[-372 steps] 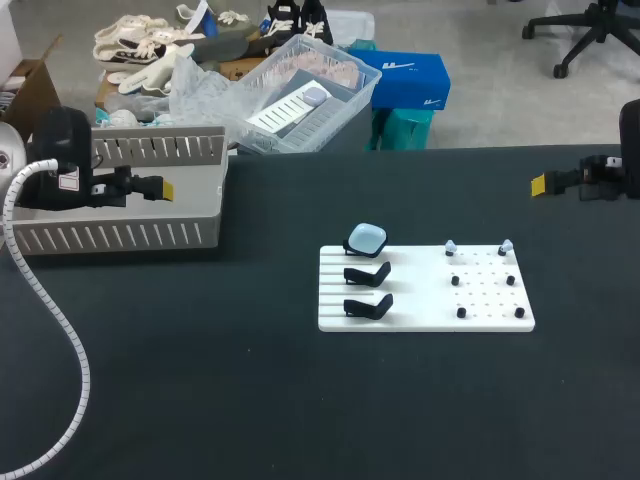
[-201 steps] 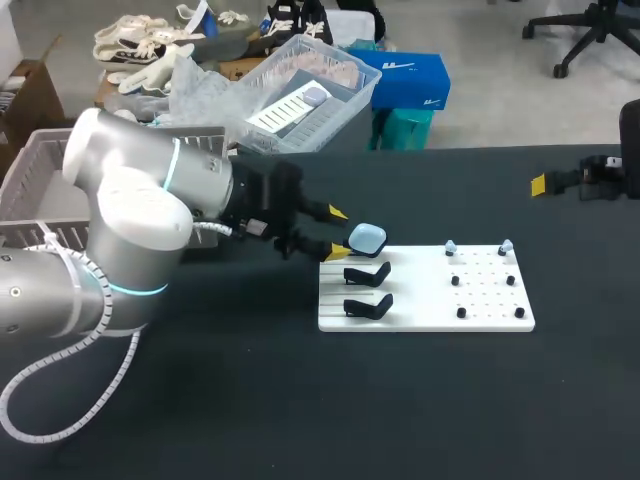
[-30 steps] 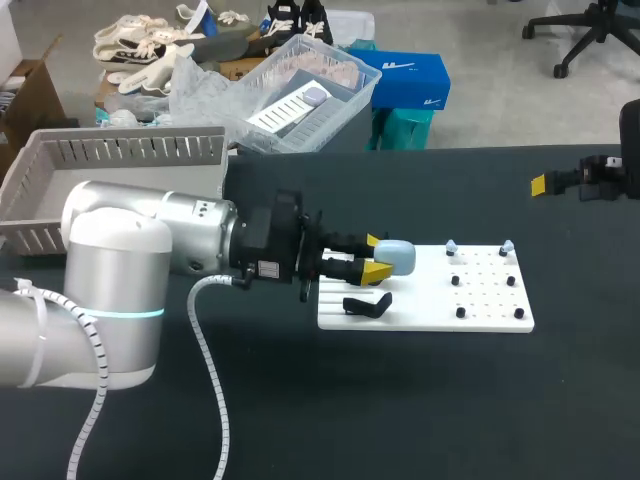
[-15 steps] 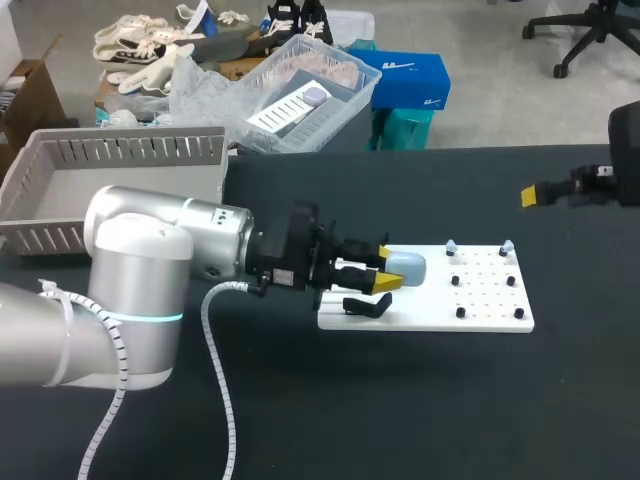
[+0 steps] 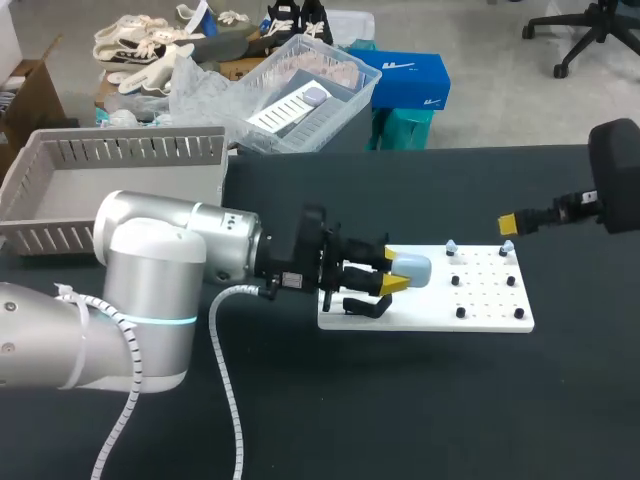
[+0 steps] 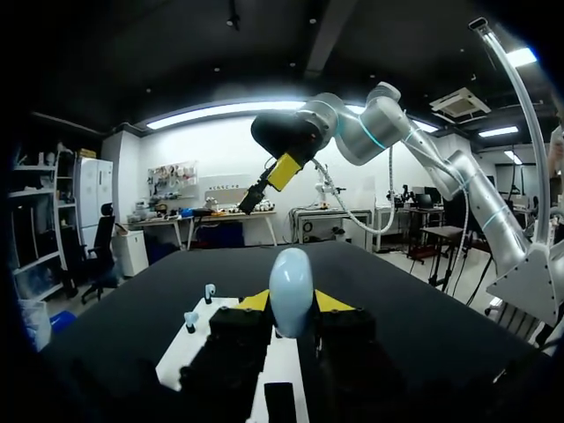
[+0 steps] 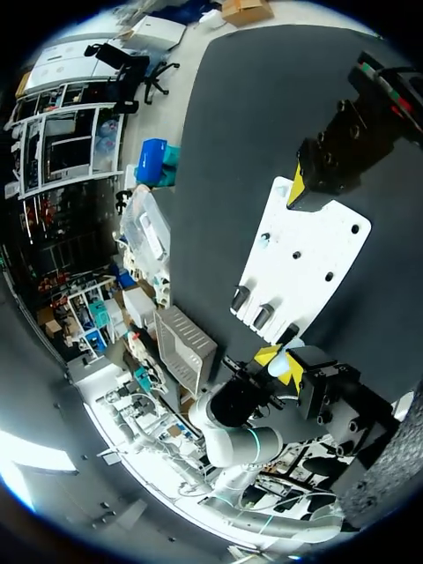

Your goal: Pick up each earbud case from the left stands, insert the matching earbuds, close the lid, and place the case in the box.

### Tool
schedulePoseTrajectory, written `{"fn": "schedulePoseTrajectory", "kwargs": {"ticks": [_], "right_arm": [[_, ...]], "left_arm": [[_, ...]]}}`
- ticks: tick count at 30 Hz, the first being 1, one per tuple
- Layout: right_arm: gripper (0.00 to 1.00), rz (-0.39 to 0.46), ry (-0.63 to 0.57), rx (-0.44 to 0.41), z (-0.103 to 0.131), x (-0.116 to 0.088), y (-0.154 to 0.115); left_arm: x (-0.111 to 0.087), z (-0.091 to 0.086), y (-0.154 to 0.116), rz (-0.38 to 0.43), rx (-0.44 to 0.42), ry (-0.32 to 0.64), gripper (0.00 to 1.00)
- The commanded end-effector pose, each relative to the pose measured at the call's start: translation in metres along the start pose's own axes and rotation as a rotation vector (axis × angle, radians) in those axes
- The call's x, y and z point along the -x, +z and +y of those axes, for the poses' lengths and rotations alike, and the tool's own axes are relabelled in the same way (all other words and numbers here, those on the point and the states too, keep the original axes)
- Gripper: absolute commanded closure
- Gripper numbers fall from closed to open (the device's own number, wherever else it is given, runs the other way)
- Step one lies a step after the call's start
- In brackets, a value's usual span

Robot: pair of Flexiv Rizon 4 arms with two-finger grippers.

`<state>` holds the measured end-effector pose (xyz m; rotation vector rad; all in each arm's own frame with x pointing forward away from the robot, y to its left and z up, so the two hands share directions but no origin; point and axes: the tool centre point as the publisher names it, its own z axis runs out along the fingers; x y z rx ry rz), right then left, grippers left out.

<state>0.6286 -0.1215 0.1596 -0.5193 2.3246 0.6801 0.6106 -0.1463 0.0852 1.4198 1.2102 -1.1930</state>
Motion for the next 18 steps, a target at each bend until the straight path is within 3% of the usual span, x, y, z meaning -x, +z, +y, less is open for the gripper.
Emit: {"fn": "schedulePoseTrajectory", "kwargs": {"ticks": [1, 18], "right_arm": [[0.00, 0.002, -0.014, 0.007, 0.014, -0.007, -0.002], [0.00, 0.099, -0.031, 0.056, 0.053, -0.031, 0.036]], "left_arm": [[-0.004, 0.001, 0.006, -0.006, 0.007, 0.005, 1.00], [-0.006, 0.003, 0.010, 0.003, 0.009, 0.018, 1.00]]}}
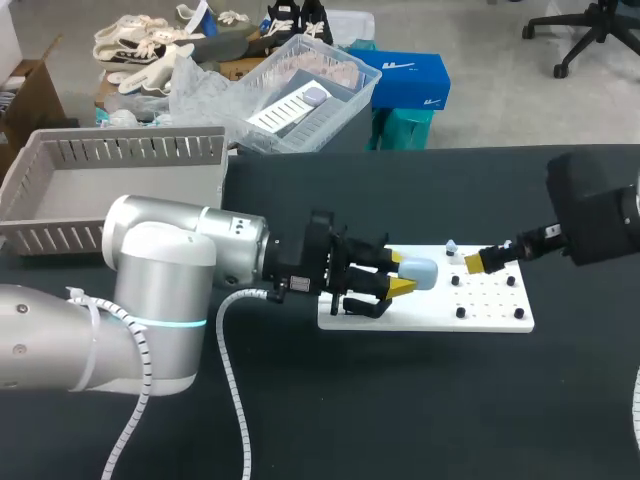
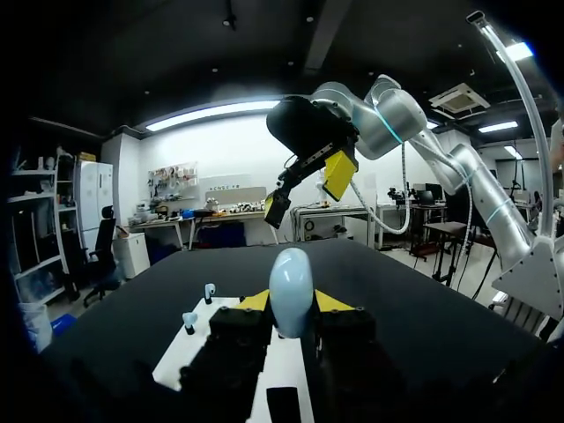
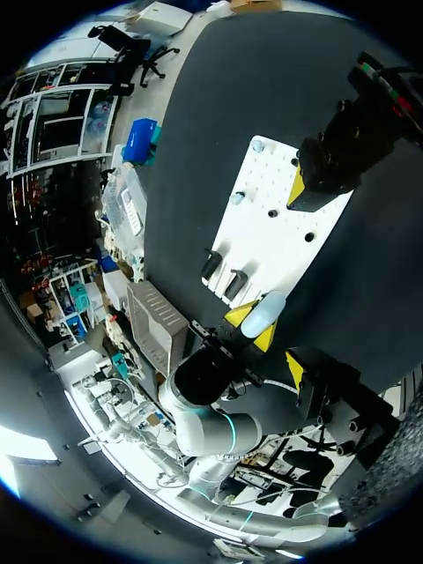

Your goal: Pick up each earbud case from the left stands, insert the matching earbuds, close the lid, and place the case in the box.

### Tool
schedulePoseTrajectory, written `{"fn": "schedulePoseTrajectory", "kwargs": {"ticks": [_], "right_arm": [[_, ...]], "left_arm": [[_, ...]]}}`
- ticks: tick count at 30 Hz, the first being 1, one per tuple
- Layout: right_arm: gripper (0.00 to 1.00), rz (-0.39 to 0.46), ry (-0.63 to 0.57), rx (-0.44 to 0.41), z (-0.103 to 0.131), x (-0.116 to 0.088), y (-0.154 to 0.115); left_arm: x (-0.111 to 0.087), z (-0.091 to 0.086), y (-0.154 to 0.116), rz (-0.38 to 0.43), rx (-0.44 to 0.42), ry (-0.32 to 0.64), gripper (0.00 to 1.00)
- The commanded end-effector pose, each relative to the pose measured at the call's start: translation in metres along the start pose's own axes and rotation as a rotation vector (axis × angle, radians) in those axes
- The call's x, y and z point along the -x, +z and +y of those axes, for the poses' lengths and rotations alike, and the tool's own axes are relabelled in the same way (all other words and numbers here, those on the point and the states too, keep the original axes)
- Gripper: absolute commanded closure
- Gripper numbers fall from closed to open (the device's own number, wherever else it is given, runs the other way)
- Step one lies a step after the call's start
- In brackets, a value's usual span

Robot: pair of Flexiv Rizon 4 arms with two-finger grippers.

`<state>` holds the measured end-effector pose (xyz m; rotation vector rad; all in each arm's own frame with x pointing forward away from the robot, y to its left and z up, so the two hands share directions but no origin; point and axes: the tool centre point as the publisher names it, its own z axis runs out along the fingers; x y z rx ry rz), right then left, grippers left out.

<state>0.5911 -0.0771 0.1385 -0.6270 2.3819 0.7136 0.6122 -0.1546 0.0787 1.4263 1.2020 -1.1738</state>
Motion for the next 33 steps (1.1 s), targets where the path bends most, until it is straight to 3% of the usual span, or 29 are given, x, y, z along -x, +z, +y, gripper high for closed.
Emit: {"fn": "schedulePoseTrajectory", "kwargs": {"ticks": [1, 15, 21, 33], "right_arm": [[0.00, 0.009, 0.008, 0.009, 0.006, 0.003, 0.016], [0.00, 0.046, 0.029, 0.045, 0.035, -0.012, 0.035], [0.00, 0.088, 0.048, 0.038, 0.037, -0.023, 0.052], [0.00, 0.085, 0.067, 0.033, 0.033, -0.022, 0.062]], "left_arm": [[-0.001, 0.000, 0.001, -0.001, 0.002, 0.001, 1.00], [-0.001, 0.000, 0.001, -0.001, 0.002, 0.001, 1.00], [-0.001, 0.000, 0.001, -0.001, 0.002, 0.001, 1.00], [-0.001, 0.000, 0.001, -0.001, 0.002, 0.001, 1.00]]}}
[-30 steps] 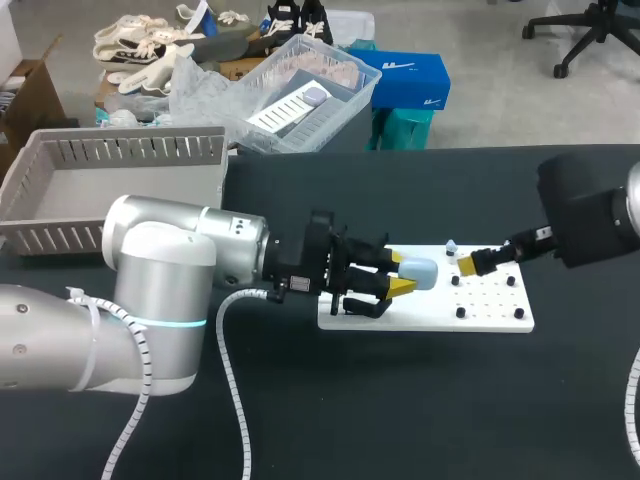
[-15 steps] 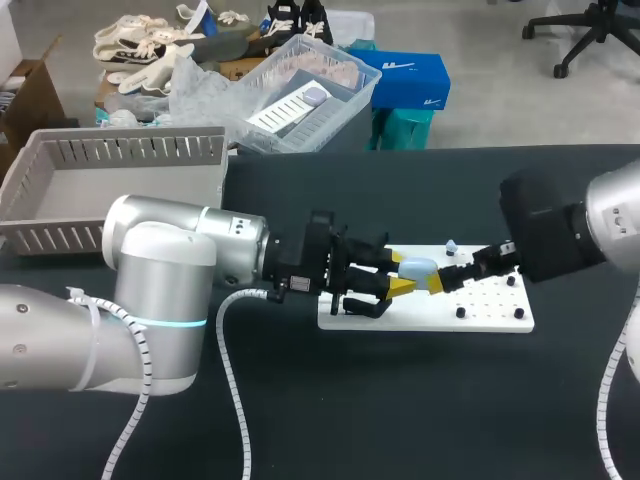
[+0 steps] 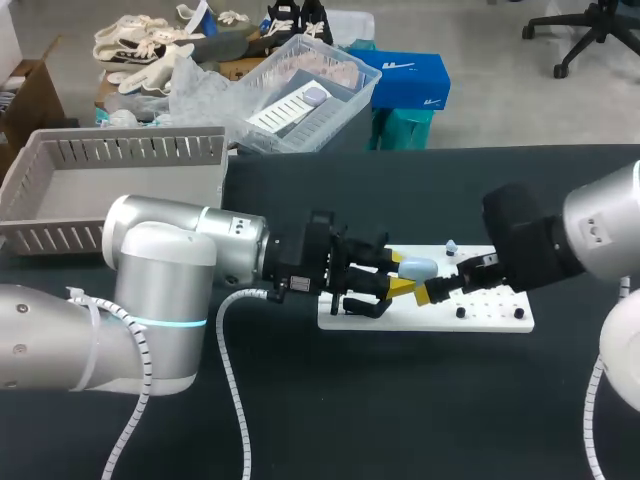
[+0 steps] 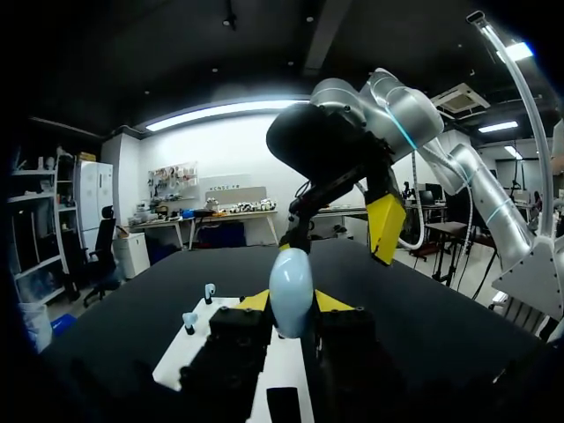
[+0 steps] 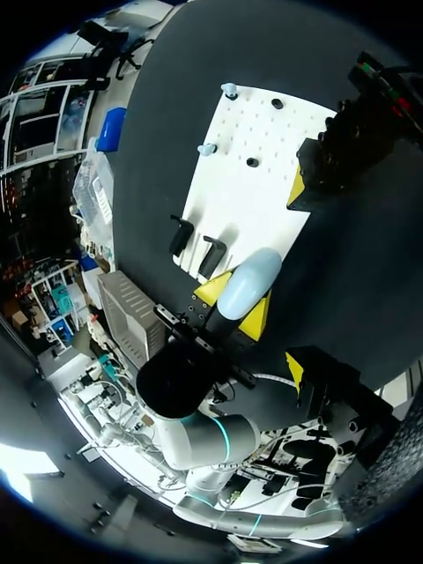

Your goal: Pick up each earbud case from the left stands, insert the matching earbuds, close the lid, and place the case in the box.

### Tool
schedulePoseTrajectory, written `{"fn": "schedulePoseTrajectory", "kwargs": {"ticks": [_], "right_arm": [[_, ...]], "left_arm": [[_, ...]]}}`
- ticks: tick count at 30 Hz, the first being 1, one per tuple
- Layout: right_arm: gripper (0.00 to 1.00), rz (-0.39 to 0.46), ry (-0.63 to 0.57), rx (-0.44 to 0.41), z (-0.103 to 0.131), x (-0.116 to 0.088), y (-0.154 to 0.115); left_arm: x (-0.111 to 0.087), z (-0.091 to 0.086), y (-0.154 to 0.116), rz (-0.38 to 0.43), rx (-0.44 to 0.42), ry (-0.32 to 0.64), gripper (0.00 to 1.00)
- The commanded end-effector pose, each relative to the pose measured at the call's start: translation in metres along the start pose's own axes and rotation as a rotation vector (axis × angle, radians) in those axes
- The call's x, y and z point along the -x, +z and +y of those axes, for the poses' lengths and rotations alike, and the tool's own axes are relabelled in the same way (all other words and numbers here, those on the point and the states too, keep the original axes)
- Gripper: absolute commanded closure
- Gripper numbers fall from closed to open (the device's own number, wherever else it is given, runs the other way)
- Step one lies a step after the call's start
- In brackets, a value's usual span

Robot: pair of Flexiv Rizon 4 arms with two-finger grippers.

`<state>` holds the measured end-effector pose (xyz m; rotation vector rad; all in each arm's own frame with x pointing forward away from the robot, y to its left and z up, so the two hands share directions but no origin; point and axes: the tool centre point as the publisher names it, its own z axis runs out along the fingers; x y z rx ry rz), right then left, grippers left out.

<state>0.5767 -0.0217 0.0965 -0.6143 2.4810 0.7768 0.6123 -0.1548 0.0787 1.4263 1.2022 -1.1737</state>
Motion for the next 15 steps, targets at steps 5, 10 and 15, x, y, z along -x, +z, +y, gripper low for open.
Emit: {"fn": "schedulePoseTrajectory", "kwargs": {"ticks": [5, 10, 15], "right_arm": [[0.00, -0.004, 0.019, -0.020, -0.007, 0.001, 0.005], [0.00, -0.008, 0.026, -0.040, -0.012, 0.003, 0.003], [0.00, -0.011, 0.046, -0.052, -0.016, 0.007, 0.003]], "left_arm": [[-0.001, 0.000, 0.001, -0.001, 0.002, 0.001, 1.00], [-0.001, 0.000, 0.001, -0.001, 0.002, 0.001, 1.00], [-0.001, 0.000, 0.001, -0.001, 0.002, 0.001, 1.00]]}}
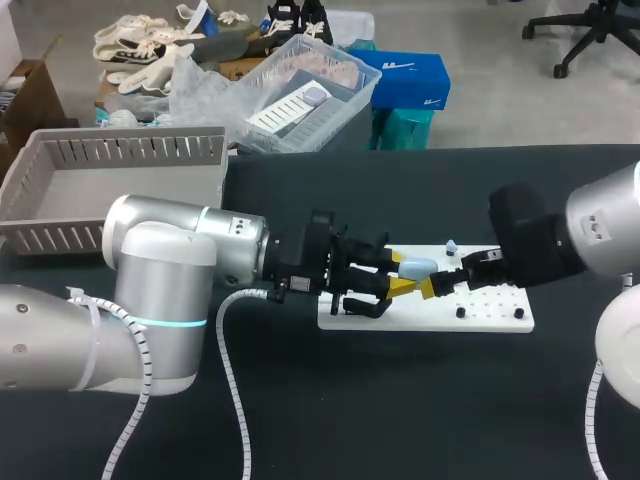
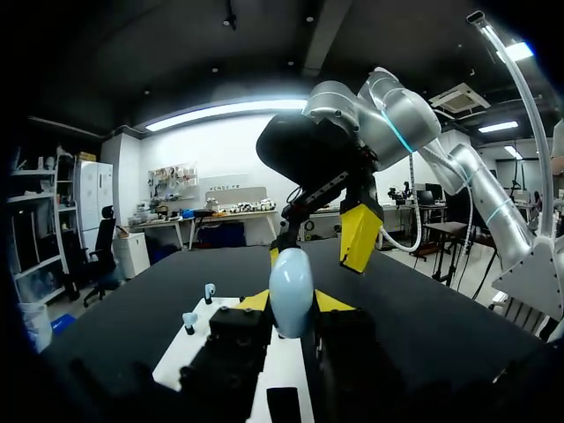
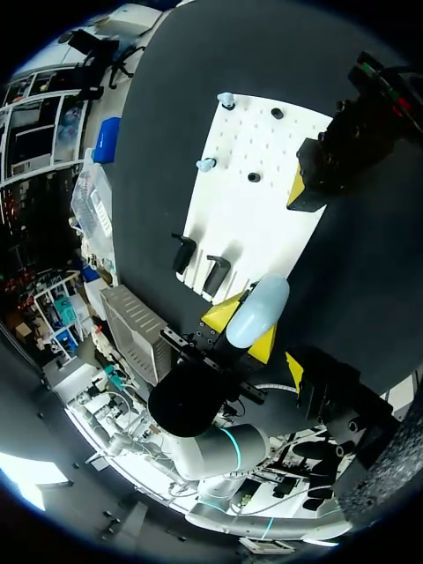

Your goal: Pick up each earbud case from the left stands, insert the matching earbuds, close the lid, and place the case in the box.

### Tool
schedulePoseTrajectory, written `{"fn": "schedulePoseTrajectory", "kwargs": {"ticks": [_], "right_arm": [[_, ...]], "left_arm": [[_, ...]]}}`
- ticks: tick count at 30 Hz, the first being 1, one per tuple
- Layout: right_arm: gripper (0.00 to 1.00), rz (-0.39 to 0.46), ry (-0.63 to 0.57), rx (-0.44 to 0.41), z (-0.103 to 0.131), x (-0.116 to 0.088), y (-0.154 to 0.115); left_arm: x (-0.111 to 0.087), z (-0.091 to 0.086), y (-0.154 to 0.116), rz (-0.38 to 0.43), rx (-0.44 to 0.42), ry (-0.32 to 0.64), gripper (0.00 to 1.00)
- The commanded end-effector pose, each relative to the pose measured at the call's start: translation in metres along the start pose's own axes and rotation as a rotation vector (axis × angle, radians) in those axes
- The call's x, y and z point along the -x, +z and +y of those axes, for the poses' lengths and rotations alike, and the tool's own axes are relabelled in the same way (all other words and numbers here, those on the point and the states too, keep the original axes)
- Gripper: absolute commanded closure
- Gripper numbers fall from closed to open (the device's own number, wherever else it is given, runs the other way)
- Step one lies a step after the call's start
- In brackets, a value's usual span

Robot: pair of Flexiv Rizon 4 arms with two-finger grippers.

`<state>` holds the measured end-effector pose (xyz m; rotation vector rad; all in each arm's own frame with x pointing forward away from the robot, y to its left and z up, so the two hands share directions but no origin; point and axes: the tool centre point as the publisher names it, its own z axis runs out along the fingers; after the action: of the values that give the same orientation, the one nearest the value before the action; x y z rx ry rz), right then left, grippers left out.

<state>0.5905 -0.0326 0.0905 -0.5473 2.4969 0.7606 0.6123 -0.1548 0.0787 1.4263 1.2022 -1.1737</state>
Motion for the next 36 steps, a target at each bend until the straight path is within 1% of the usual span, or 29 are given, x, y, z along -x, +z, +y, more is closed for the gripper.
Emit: {"fn": "schedulePoseTrajectory", "kwargs": {"ticks": [1, 17, 36], "right_arm": [[0.00, 0.000, 0.003, -0.026, 0.0019, 0.0022, 0.0013], [0.00, 0.005, 0.015, -0.032, -0.0039, 0.0074, 0.0057], [0.00, 0.009, 0.022, -0.042, -0.0080, 0.0078, 0.0094]], "left_arm": [[-0.0008, 0.0002, 0.0006, -0.002, 0.002, 0.001, 1.00], [-0.0008, 0.0002, 0.0006, -0.002, 0.002, 0.001, 1.00], [-0.0008, 0.0002, 0.0006, -0.002, 0.002, 0.001, 1.00]]}}
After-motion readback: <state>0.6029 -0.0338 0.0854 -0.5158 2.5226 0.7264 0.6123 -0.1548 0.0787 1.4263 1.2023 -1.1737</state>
